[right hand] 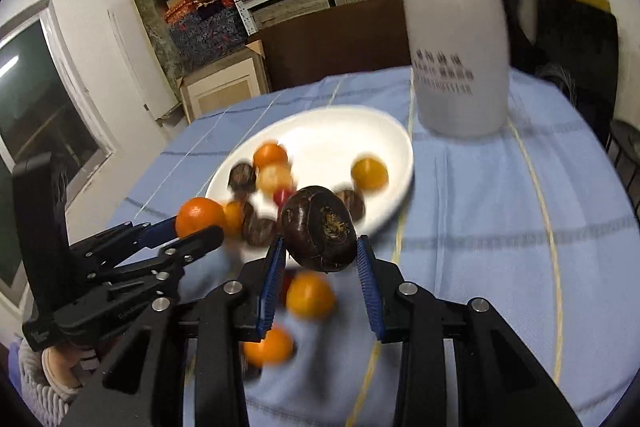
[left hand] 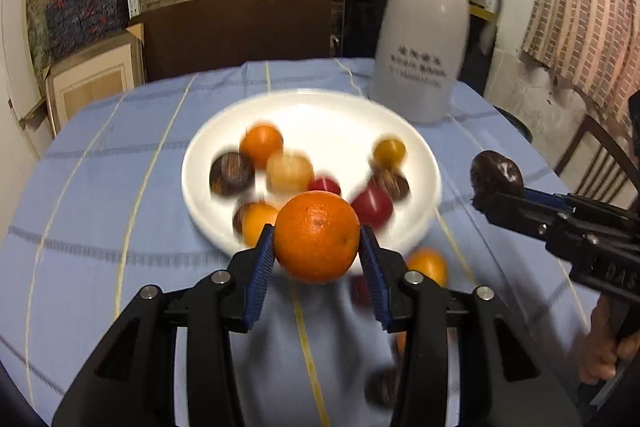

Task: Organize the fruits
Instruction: 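Place the tangerine and date onto the white plate, opening both tools, then grasp a dark date with the left tool while the right tool grasps a tangerine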

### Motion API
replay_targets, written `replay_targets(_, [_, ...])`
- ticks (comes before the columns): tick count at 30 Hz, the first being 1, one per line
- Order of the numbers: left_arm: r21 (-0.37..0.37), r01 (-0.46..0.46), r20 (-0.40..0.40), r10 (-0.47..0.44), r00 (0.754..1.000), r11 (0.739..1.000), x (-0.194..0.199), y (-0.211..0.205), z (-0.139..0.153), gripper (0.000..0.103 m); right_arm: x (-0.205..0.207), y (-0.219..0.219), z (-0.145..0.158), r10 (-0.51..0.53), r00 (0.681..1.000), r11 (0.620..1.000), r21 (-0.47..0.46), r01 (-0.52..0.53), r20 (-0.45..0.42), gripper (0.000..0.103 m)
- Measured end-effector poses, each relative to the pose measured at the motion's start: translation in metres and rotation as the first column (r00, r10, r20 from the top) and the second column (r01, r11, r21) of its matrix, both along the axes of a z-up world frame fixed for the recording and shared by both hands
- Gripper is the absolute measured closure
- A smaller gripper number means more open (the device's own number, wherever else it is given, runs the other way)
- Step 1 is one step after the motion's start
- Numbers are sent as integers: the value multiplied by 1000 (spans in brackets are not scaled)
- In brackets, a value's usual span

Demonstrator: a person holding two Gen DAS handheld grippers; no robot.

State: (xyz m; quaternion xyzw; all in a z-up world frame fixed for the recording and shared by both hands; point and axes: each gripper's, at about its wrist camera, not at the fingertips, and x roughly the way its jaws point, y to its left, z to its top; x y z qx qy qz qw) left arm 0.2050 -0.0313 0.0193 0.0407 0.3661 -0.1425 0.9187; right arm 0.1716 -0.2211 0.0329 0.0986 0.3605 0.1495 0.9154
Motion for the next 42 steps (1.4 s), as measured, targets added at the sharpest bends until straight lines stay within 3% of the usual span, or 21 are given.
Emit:
replay_targets(3, [-27, -16, -10, 16, 1000, 999, 40, -5, 3, 62, 38, 8, 3, -12, 1000, 1000, -22, 12, 13, 66])
replay_targets(8, [-15, -26, -82, 25, 996, 1000, 96, -21, -15, 60, 88, 13, -21, -23, 999, 999, -37, 22, -35, 66])
replay_targets(10, [-32, -18, -85, 15, 996, 999, 106, -24, -20, 60, 95, 8, -26, -22, 999, 1000, -17, 21, -44, 64])
replay_targets(13, [-50, -22, -73, 18, 997, 998, 104, -23, -19, 49, 96, -1, -30, -25, 998, 999, 24, 27, -59, 58])
replay_targets(14, [-58, -33, -71, 28, 997, 998, 100, -20, -17, 44, 96, -4, -29, -28, 998, 999, 35, 31, -64, 57])
replay_targets(17, [-84, -52, -63, 47, 997, 995, 78, -8, -10, 43, 87, -9, -20, -51, 997, 997, 49, 54, -53, 57])
replay_targets(19, [-98, -71, -54, 66, 996, 993, 61, 4, -6, 37, 74, -12, -13, -53, 998, 997, 59, 56, -45, 57])
replay_targets(24, [-60, -95, -44, 93, 995, 994, 1, 24, -8, 34, 28, -11, -6, -51, 998, 997, 61, 53, -26, 44])
replay_targets(31, [17, 19, -32, -19, 999, 1000, -85, 12, -31, 33, -33, -19, -35, -65, 995, 996, 56, 69, -69, 35])
replay_targets(36, [50, 93, -51, -90, 995, 994, -107, -4, -44, 32, -49, -26, -41, -90, 994, 995, 44, 93, -67, 33])
replay_targets(42, [75, 139, -80, -133, 988, 987, -104, -18, -59, 33, -47, -33, -40, -109, 991, 991, 72, 114, -75, 30])
